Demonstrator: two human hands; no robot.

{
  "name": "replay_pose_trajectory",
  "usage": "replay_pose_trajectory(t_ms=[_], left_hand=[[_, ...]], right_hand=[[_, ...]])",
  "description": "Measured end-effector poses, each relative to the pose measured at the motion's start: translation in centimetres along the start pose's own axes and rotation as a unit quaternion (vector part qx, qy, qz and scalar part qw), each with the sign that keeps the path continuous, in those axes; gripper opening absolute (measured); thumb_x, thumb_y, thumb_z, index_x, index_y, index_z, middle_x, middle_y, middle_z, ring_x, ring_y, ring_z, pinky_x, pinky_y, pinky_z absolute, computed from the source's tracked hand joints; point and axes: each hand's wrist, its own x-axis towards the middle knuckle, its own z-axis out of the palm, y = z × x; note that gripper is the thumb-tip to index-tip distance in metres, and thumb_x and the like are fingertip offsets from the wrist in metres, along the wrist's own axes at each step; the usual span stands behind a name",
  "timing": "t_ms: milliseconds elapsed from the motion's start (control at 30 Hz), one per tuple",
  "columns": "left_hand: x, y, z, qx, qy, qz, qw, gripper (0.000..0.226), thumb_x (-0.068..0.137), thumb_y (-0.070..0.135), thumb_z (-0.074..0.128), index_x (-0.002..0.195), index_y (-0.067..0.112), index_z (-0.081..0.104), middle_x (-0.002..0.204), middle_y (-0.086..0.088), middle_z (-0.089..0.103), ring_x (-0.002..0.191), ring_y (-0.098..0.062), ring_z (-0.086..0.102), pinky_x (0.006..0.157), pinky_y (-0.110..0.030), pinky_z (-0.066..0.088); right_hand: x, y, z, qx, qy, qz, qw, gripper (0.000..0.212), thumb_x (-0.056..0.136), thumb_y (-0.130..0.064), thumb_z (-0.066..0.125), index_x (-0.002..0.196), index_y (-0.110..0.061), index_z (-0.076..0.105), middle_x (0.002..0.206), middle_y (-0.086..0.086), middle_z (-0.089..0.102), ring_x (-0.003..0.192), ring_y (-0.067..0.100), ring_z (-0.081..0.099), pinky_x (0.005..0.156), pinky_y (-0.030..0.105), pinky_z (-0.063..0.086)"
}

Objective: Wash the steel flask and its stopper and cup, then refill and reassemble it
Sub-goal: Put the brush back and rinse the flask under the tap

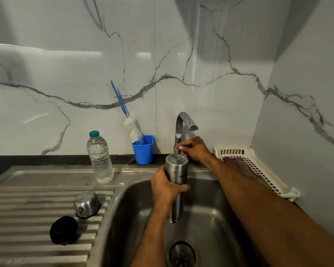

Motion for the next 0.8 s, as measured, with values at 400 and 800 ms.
replay_pose_trajectory(t_ms=[400,800], left_hand=[[0.4,-1.3,2.1,0.005,-0.013,-0.009,1.0,0.088,0.05,0.02,0.099,0.127,0.022,0.056,0.125,0.001,0.062,0.121,-0.021,0.057,0.104,-0.044,0.052],[0.8,-1.9,2.4,0.003,-0.046,-0.015,0.999,0.081,0.055,0.014,0.097,0.125,0.018,0.057,0.121,0.002,0.064,0.112,-0.016,0.061,0.098,-0.032,0.052]], right_hand=[[1.3,-0.2,0.4,0.009,-0.043,-0.015,0.999,0.011,0.093,-0.003,0.068,0.1,0.001,0.076,0.086,0.01,0.078,0.073,0.022,0.072,0.076,0.034,0.063],[-1.4,1.0,0.2,0.189,0.075,0.052,0.978,0.011,0.094,-0.001,0.067,0.097,-0.007,0.076,0.087,0.014,0.077,0.068,0.018,0.07,0.074,0.035,0.063]])
